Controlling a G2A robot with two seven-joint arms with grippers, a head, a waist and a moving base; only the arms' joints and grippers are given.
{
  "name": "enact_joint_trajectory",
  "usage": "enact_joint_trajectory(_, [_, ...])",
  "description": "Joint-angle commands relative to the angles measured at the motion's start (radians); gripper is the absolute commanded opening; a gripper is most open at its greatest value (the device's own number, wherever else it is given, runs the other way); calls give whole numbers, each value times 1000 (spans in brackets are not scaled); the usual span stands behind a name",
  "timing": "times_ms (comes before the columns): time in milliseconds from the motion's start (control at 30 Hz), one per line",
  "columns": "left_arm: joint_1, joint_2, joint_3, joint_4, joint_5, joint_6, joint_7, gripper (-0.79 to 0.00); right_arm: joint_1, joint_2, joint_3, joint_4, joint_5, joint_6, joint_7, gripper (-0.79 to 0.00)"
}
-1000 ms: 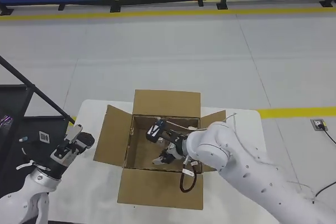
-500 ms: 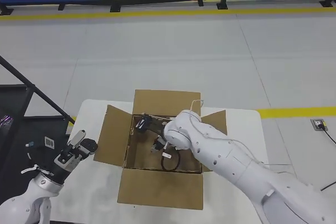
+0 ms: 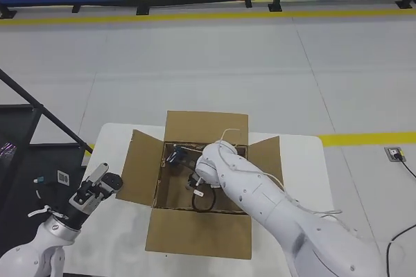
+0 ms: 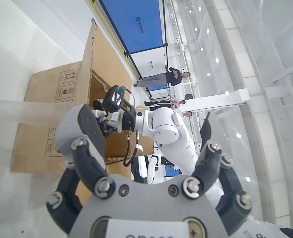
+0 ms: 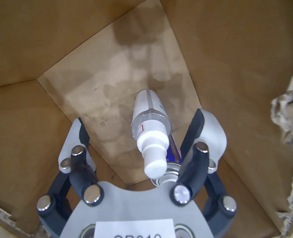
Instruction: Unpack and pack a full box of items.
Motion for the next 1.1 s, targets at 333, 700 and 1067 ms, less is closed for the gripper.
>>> enact_joint_trajectory(333, [4,7,4,-1,-7,-8,7,0,22,-65,10,118,-30,-11,-44,-785])
enact_joint_trajectory(700, [-11,15,16,10,-9,-6,4,0,80,-57,71,68,-9,-76,-47,-785])
enact_joint_trajectory(1067, [-56,21,65,30,-11,1,-24,0,73,70,194,-201,-31,11,133,-785])
